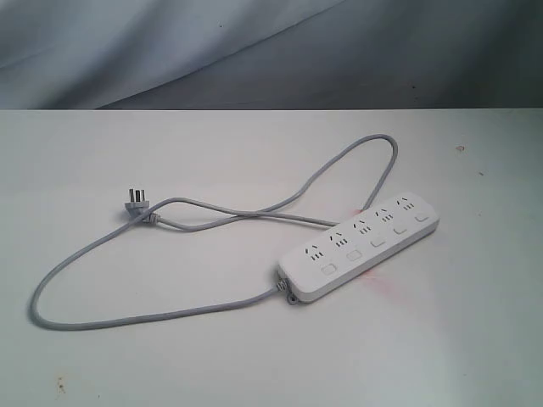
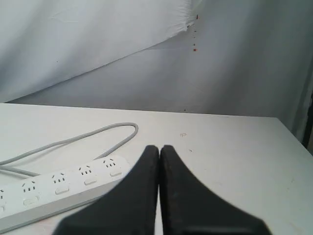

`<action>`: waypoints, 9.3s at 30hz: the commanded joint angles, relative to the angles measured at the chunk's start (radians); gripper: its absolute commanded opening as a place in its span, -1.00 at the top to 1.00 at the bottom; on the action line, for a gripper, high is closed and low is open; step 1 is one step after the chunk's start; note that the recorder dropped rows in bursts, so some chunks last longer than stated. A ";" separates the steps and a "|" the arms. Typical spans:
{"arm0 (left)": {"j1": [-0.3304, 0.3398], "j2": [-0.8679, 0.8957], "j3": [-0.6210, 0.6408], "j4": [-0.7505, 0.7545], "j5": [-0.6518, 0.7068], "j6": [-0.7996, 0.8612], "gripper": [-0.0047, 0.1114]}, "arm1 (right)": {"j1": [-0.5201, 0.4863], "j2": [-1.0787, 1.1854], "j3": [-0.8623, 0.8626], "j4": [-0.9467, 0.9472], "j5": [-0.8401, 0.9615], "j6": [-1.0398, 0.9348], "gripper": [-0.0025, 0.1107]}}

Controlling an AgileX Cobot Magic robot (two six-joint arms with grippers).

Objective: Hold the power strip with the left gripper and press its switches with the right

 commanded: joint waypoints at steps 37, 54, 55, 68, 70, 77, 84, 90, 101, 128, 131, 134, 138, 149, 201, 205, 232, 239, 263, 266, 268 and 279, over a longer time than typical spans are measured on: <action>0.001 0.978 -0.773 -0.662 0.399 0.472 0.92 | 0.028 0.725 -0.668 0.023 0.240 0.099 0.96; -0.292 1.530 -1.084 -0.795 0.543 0.760 0.92 | 0.089 1.431 -0.947 0.499 0.612 -0.473 0.96; -0.348 1.593 -1.128 -0.728 0.542 0.728 0.92 | 0.089 1.474 -0.965 0.504 0.626 -0.473 0.96; -0.630 2.040 -1.482 -0.235 0.550 0.610 0.92 | 0.089 1.661 -1.072 0.515 0.673 -0.473 0.96; -0.632 2.087 -1.523 -0.212 0.553 0.592 0.92 | 0.089 1.713 -1.112 0.515 0.703 -0.473 0.96; -0.632 2.148 -1.573 -0.150 0.570 0.597 0.92 | 0.089 1.818 -1.212 0.520 0.734 -0.473 0.96; -0.632 2.186 -1.573 -0.139 0.600 0.609 0.92 | 0.089 1.871 -1.238 0.520 0.750 -0.471 0.96; -0.652 2.187 -1.571 -0.146 0.626 0.656 0.92 | 0.089 1.893 -1.239 0.514 0.746 -0.471 0.96; -0.720 2.188 -1.571 -0.138 0.633 0.703 0.92 | 0.089 1.899 -1.240 0.512 0.750 -0.471 0.96; -0.720 2.274 -1.571 -0.125 0.676 0.697 0.92 | 0.235 1.899 -1.243 0.054 0.576 -0.178 0.96; -0.720 2.274 -1.571 -0.125 0.676 0.697 0.92 | 0.219 1.899 -1.243 -0.023 0.547 -0.120 0.96; -0.720 2.274 -1.571 -0.125 0.676 0.697 0.92 | 0.185 1.905 -1.249 -0.026 0.536 -0.120 0.96; -0.720 2.274 -1.571 -0.125 0.676 0.659 0.92 | 0.159 1.983 -1.365 -0.026 0.649 -0.105 0.96; -0.720 2.274 -1.571 -0.139 0.657 0.588 0.92 | 0.159 2.042 -1.429 -0.011 0.714 -0.105 0.96; -0.720 2.274 -1.571 -0.138 0.655 0.588 0.92 | 0.159 2.217 -1.417 -0.018 0.697 -0.105 0.96; -0.720 2.274 -1.571 -0.138 0.657 0.588 0.92 | 0.159 2.116 -1.417 -0.018 0.672 -0.098 0.96; -0.720 2.274 -1.571 -0.135 0.673 0.588 0.92 | 0.150 2.004 -1.417 0.092 0.753 -0.162 0.96; -0.720 2.274 -1.571 -0.135 0.686 0.575 0.92 | 0.157 2.004 -1.417 0.173 0.776 -0.204 0.96; -0.720 2.274 -1.571 -0.132 0.684 0.574 0.92 | 0.165 2.078 -1.417 0.165 0.758 -0.204 0.96; -0.720 2.274 -1.571 -0.132 0.684 0.574 0.92 | 0.165 2.086 -1.417 0.165 0.758 -0.204 0.96; -0.720 2.274 -1.571 -0.132 0.684 0.574 0.92 | 0.166 2.100 -1.417 0.165 0.758 -0.204 0.96; -0.720 2.274 -1.571 -0.132 0.682 0.573 0.92 | 0.168 2.158 -1.417 0.161 0.783 -0.204 0.96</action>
